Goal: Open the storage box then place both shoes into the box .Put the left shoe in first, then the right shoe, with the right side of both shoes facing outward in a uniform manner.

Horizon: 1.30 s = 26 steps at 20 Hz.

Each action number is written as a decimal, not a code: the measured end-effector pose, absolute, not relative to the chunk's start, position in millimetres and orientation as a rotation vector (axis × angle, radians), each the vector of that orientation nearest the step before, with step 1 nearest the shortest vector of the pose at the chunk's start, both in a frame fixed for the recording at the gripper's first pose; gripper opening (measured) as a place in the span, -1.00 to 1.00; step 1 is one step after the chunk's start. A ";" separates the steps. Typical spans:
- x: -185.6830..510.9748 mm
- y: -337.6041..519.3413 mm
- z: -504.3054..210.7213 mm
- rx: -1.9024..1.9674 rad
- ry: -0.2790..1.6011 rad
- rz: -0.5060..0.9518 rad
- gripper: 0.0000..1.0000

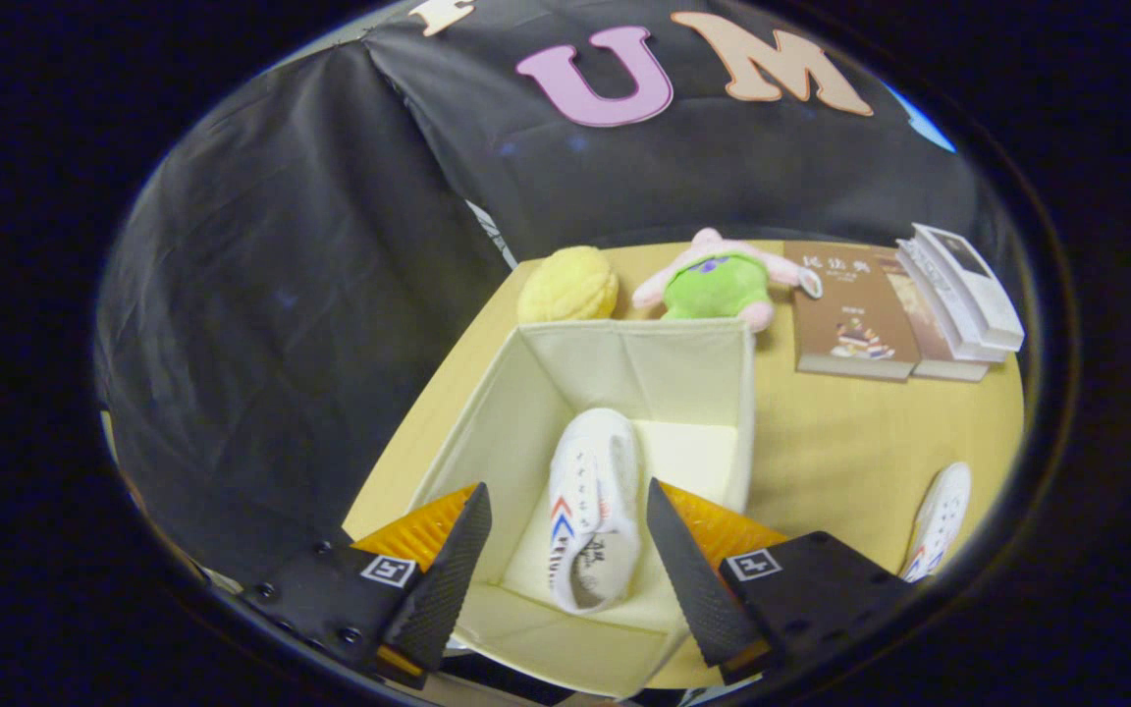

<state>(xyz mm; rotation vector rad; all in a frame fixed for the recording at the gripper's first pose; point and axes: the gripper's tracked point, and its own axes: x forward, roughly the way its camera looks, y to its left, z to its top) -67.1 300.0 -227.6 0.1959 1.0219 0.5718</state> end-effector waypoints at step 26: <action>-50.6 -46.4 -288.4 0.002 1.081 0.256 0.96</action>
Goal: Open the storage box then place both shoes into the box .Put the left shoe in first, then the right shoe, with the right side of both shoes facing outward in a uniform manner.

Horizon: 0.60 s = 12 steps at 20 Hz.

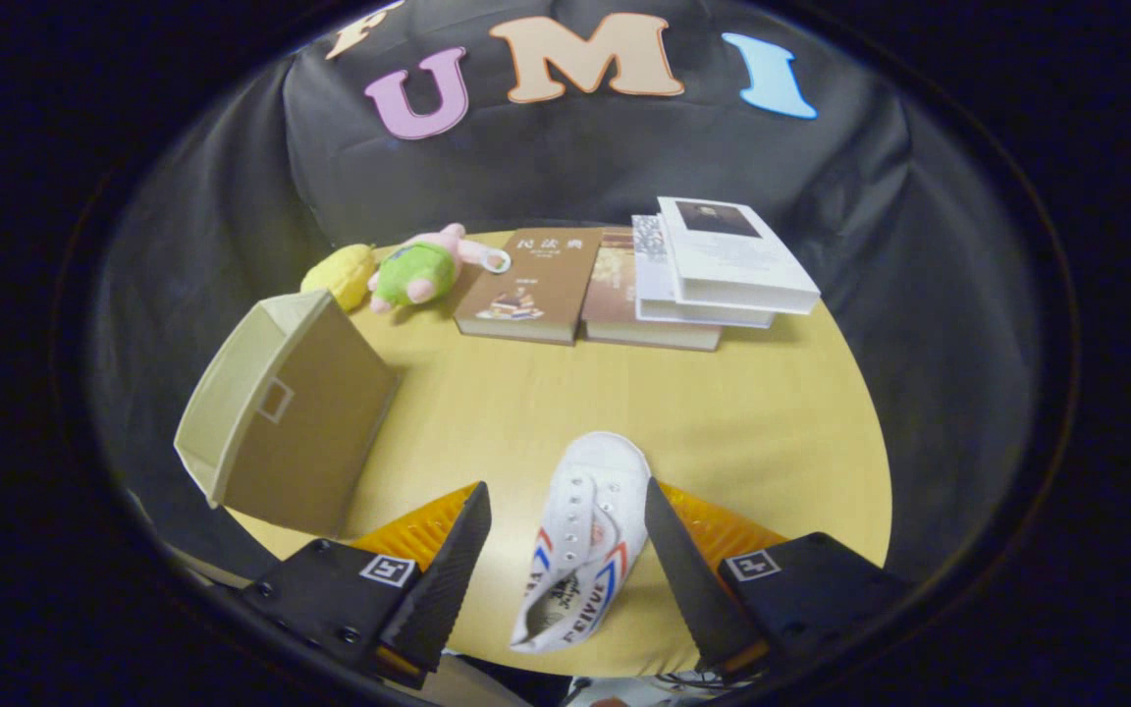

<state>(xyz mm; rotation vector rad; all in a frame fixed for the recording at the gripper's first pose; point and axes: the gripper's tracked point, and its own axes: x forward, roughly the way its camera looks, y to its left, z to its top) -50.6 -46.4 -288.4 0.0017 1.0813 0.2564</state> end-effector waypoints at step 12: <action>-117.9 -62.7 -358.9 -0.114 1.325 0.386 0.96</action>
